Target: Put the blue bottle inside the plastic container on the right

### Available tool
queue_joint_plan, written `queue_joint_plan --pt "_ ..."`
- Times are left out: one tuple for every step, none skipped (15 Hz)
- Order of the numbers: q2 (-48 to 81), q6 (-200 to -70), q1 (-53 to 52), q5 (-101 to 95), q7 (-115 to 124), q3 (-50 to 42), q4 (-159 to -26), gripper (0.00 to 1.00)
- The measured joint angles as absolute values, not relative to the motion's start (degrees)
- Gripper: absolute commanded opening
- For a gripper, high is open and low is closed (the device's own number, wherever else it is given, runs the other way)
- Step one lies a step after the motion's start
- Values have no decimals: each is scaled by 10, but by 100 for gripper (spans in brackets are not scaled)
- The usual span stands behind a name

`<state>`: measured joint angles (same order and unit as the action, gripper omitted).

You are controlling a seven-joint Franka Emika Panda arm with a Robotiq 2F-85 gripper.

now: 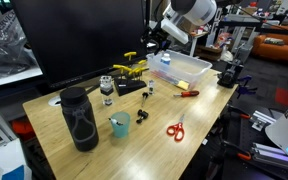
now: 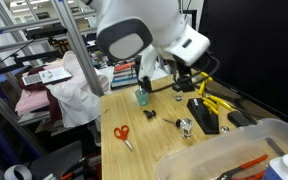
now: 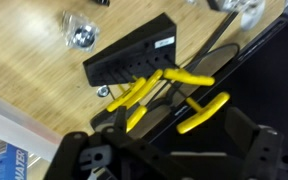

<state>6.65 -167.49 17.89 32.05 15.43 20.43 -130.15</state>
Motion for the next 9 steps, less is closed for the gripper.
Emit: queue_joint_plan --pt "26 -1671 153 321 175 203 -1327 100" --pt "-14 -1663 117 321 197 191 -1350 100" --pt "-55 -1651 94 310 227 192 -1373 100" --pt "-97 -1629 86 286 266 207 -1396 100" --pt "-140 -1597 80 254 311 224 -1416 100" --pt "-179 -1558 69 222 354 234 -1431 100" --pt "-220 -1508 44 195 399 236 -1440 100" --pt "-258 -1453 16 179 439 241 -1445 100" --pt "-291 -1401 -12 173 470 243 -1445 100"
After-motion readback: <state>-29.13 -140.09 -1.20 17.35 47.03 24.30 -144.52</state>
